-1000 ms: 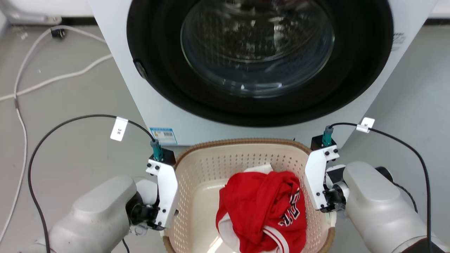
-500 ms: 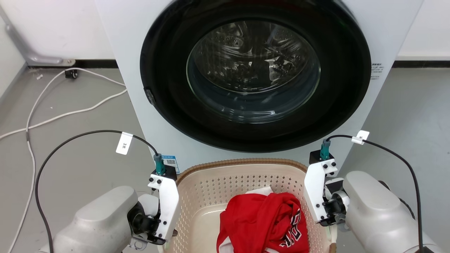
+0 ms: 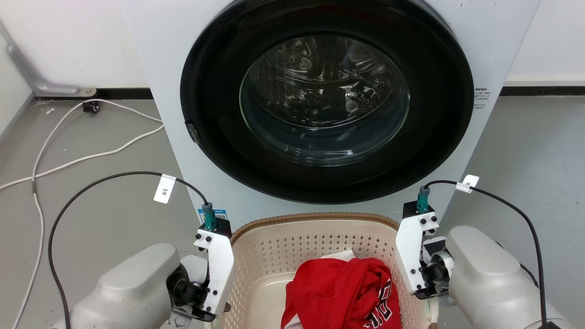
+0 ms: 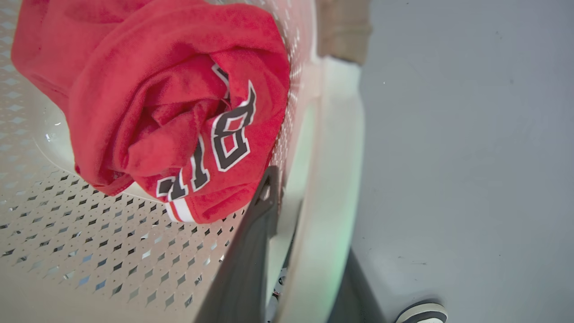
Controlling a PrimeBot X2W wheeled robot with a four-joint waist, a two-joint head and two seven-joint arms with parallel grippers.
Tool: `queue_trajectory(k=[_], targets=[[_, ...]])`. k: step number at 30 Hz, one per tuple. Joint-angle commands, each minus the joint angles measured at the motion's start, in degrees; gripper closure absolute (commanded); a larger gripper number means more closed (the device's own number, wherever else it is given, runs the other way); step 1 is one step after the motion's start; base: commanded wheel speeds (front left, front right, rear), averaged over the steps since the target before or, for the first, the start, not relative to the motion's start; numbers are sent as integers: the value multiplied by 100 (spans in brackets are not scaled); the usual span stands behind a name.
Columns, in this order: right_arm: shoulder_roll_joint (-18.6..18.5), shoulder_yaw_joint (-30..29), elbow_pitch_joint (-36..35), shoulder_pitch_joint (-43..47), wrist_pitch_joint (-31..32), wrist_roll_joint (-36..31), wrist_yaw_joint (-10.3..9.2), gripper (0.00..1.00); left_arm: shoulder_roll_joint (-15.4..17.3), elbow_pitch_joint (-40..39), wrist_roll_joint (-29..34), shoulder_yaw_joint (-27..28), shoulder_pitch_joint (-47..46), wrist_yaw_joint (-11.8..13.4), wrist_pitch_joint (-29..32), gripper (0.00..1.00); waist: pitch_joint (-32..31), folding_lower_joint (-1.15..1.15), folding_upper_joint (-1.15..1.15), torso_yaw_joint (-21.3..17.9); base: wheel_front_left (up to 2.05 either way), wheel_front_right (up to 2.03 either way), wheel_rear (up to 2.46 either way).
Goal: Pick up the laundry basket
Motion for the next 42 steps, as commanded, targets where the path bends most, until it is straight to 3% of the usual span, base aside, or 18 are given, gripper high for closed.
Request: queue_trajectory(k=[1, 42], targets=[[8, 35, 4, -46, 3, -9, 16, 100, -26, -43, 7, -20, 50, -69, 32, 100, -1, 0, 0, 1, 0, 0, 0], [114, 251, 274, -149, -76, 224, 16, 100, -45, 37, -33, -18, -10, -69, 89, 100, 20, 0, 0, 0, 0, 0, 0]])
